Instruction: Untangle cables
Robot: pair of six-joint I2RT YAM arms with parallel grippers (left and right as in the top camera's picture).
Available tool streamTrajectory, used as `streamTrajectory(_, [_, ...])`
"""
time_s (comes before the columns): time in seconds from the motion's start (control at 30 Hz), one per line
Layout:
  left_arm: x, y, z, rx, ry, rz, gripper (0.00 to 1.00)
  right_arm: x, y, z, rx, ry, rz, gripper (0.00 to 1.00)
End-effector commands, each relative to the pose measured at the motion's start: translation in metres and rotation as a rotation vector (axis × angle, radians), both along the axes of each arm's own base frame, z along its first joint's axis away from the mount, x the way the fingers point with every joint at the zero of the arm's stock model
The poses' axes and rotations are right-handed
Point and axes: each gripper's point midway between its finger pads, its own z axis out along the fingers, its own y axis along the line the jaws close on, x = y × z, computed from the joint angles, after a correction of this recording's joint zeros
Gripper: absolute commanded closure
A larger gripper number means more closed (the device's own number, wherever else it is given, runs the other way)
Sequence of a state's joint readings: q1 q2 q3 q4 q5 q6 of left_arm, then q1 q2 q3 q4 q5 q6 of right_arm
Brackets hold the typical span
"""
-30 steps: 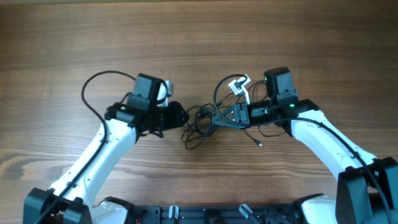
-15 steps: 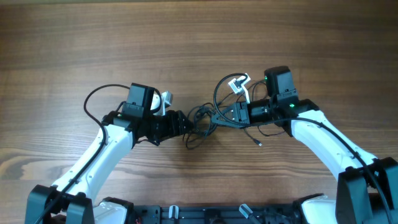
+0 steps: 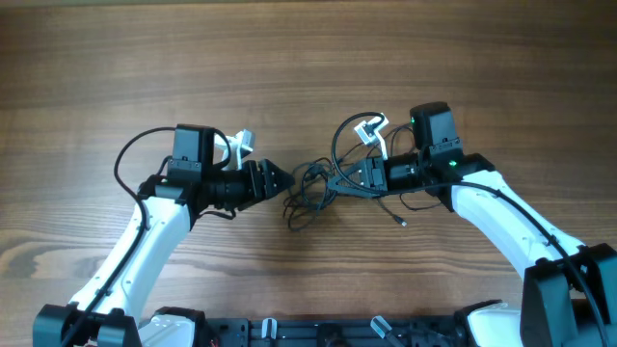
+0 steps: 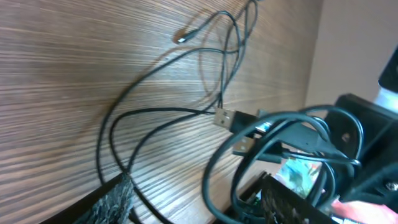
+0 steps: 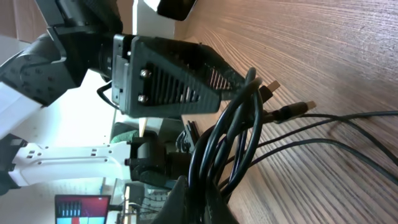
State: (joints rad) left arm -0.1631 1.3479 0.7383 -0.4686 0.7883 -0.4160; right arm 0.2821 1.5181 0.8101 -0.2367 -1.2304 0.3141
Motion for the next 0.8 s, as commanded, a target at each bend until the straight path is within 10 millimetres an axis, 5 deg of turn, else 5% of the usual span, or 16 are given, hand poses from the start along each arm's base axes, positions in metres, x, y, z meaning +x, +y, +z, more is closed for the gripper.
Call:
streamTrajectory(0.0, [-0.011,-0.018,0.008,-0.033,-0.05,-0.1,0.32,-0.004,0.0,0.01,0.031,-0.011,0.014,0.96])
streamTrajectory(0.17, [-0.017,-0.026,-0.026,0.127,-0.029,-0.128,0.34,-0.005,0.001,0.013,0.049,-0.012,0.027,0.96])
streamTrajectory(0.3, [-0.004,-0.017,-0.053,0.263,-0.012,-0.054,0.56,-0.016,0.003,0.032,0.154,-0.02,0.106,0.96])
streamTrajectory(0.43, [0.005,-0.014,-0.052,0.272,-0.036,-0.024,0.76,-0.034,0.0,0.066,0.33,-0.067,0.254,0.96])
streamTrajectory(0.53, [0.013,-0.002,-0.05,0.269,-0.028,0.028,0.94,-0.029,0.001,0.066,0.314,-0.079,0.241,0.96])
streamTrajectory(0.7, [0.021,0.049,-0.029,0.26,0.001,0.201,0.96,0.027,0.002,0.015,0.005,-0.009,-0.111,0.96])
streamTrajectory(0.77, [0.022,0.051,-0.008,0.218,-0.059,0.212,0.96,0.047,-0.013,-0.019,-0.18,0.049,-0.292,0.96])
